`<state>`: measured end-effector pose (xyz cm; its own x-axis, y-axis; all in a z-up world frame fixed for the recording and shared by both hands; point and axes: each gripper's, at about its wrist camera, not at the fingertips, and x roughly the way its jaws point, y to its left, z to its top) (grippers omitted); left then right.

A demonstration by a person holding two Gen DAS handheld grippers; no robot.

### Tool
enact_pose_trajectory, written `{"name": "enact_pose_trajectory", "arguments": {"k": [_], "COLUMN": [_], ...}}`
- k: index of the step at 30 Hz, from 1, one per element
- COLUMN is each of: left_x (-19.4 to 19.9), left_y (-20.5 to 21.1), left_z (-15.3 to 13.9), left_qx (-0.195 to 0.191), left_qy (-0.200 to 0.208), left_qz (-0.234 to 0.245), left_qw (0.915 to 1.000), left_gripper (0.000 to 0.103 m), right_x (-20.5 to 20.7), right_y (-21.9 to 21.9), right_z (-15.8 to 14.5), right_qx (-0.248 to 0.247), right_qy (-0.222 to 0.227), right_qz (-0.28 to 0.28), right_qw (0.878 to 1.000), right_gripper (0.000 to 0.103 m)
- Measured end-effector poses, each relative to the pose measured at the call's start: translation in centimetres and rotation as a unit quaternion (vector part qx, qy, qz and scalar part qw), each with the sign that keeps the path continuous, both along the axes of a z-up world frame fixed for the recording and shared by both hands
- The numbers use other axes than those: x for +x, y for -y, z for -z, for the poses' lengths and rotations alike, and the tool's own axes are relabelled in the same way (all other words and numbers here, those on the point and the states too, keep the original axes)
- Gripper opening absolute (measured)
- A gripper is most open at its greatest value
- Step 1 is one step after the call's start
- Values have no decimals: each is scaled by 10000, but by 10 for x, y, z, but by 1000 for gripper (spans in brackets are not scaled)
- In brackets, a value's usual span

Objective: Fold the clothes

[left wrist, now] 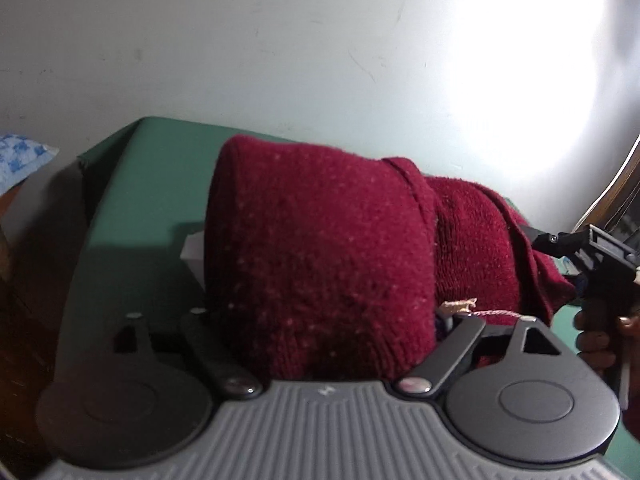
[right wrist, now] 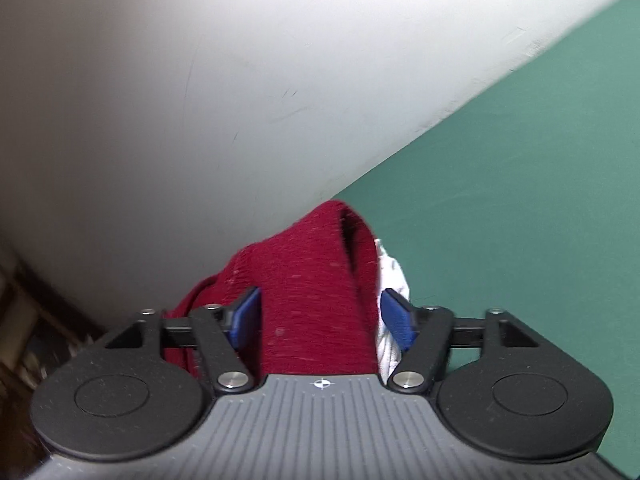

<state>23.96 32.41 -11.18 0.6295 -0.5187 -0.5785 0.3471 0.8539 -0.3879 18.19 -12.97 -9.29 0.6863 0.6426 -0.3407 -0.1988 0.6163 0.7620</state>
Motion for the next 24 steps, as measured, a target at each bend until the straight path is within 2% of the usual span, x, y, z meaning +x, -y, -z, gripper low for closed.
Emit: {"name": "enact_pose_trajectory", "arguments": {"k": [2, 4, 5, 7, 8, 9, 10, 12, 13, 15, 16, 17, 18, 19, 21, 22, 24], "left_x": [-14, -37, -46, -58, -64, -67, -67, -70, -64, -35, -17, -2, 7, 3, -6, -12, -22], "left_y": [-12, -30, -37, -51, -56, -57, -58, -56, -52, -36, -27, -13, -2, 8, 26, 28, 37], "left_z": [-15, -30, -39, -57, -66, -75, -85, -100, -101, -91, -77, -58, -41, -30, -9, -7, -3], "left_qx": [54, 272, 363, 484, 514, 440, 280, -209, -427, -694, -805, -874, -755, -431, 154, 249, 600], "left_qy": [155, 604, 775, 1026, 1163, 1340, 1539, 1937, 1995, 1634, 1262, 855, 623, 802, 1151, 1300, 1555], "left_qz": [6, -128, -165, -230, -260, -270, -230, -156, -207, -171, -110, -18, 45, -49, -207, -181, -130], "left_qw": [9999, 9977, 9962, 9933, 9915, 9896, 9874, 9807, 9787, 9840, 9887, 9925, 9952, 9958, 9930, 9910, 9859], "left_gripper": [86, 88, 90, 91, 90, 90, 92, 102, 102, 101, 89, 65, 59, 57, 64, 73, 72], "right_x": [-9, -25, -34, -48, -52, -53, -55, -53, -51, -48, -43, -40, -33, -32, -29, -25, -17], "right_y": [14, 27, 31, 30, 22, 9, -4, -33, -47, -76, -90, -98, -104, -102, -97, -90, -75], "right_z": [-5, -22, -33, -58, -72, -83, -93, -103, -105, -103, -96, -91, -82, -72, -51, -44, -32], "right_qx": [236, 41, -143, -785, -1196, -1531, -1861, -2211, -2315, -2754, -3003, -3152, -3273, -3332, -3447, -3358, -3179], "right_qy": [-27, 304, 522, 1002, 1272, 1486, 1697, 1939, 2065, 2319, 2382, 2386, 2323, 2187, 1914, 1897, 1860], "right_qz": [202, 494, 692, 907, 818, 683, 547, 211, 39, -89, -70, -61, -87, -23, 104, 127, 174], "right_qw": [9995, 9983, 9961, 9877, 9812, 9746, 9662, 9555, 9507, 9329, 9236, 9185, 9159, 9171, 9189, 9225, 9295], "right_gripper": [69, 69, 69, 60, 48, 41, 40, 39, 38, 38, 38, 39, 39, 39, 39, 39, 39]}}
